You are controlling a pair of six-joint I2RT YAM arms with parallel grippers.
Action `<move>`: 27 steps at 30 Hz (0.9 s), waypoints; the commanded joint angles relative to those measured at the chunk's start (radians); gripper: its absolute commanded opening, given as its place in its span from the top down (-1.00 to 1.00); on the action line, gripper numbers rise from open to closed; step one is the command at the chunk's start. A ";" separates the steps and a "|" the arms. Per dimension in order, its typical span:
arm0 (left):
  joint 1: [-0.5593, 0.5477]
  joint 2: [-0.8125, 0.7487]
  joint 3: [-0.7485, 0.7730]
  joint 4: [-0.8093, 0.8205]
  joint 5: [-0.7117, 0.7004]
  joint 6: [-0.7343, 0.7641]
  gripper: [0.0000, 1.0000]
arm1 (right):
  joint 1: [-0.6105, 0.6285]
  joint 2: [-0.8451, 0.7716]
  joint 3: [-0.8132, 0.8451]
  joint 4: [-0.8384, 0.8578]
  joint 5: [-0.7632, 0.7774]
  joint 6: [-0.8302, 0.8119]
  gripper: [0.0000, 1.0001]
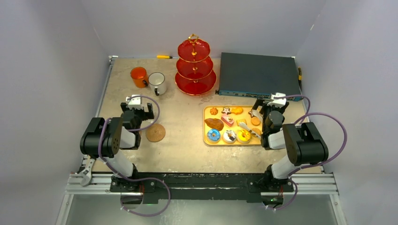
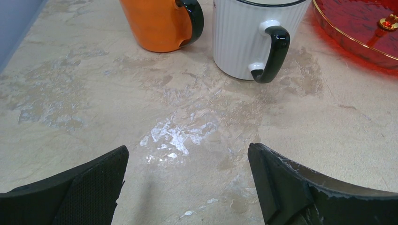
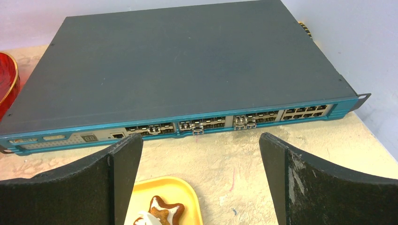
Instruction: Serve the afternoon tea
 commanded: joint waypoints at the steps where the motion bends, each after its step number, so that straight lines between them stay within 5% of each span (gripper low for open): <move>1: -0.004 -0.007 0.017 0.027 -0.007 0.010 -0.99 | 0.006 -0.003 0.003 0.045 0.003 -0.013 -0.96; 4: -0.005 -0.023 0.016 0.027 -0.008 0.001 -0.99 | 0.006 -0.023 0.004 0.045 0.083 0.003 -0.96; 7: 0.036 -0.133 0.128 -0.261 0.004 -0.047 -0.99 | 0.015 -0.066 0.012 0.006 0.083 -0.009 -0.96; 11: 0.059 -0.223 0.409 -0.808 0.033 -0.019 -0.99 | 0.028 -0.201 0.135 -0.314 0.183 0.029 -0.96; 14: 0.081 -0.258 0.536 -1.006 0.073 -0.015 -0.99 | 0.028 -0.299 0.278 -0.635 0.153 0.183 -0.96; 16: 0.106 -0.296 0.573 -1.065 0.124 -0.035 -0.99 | 0.028 -0.317 0.357 -0.719 0.067 0.183 -0.96; 18: 0.130 -0.328 0.616 -1.133 0.183 -0.048 -0.99 | 0.013 -0.318 0.423 -0.776 -0.047 0.378 -0.96; 23: 0.153 -0.342 0.821 -1.380 0.269 -0.045 -0.99 | 0.006 -0.290 0.551 -0.682 -0.433 0.498 -0.96; 27: 0.153 -0.316 0.979 -1.515 0.329 -0.045 -0.99 | 0.061 -0.139 0.904 -0.992 -0.489 0.409 -0.96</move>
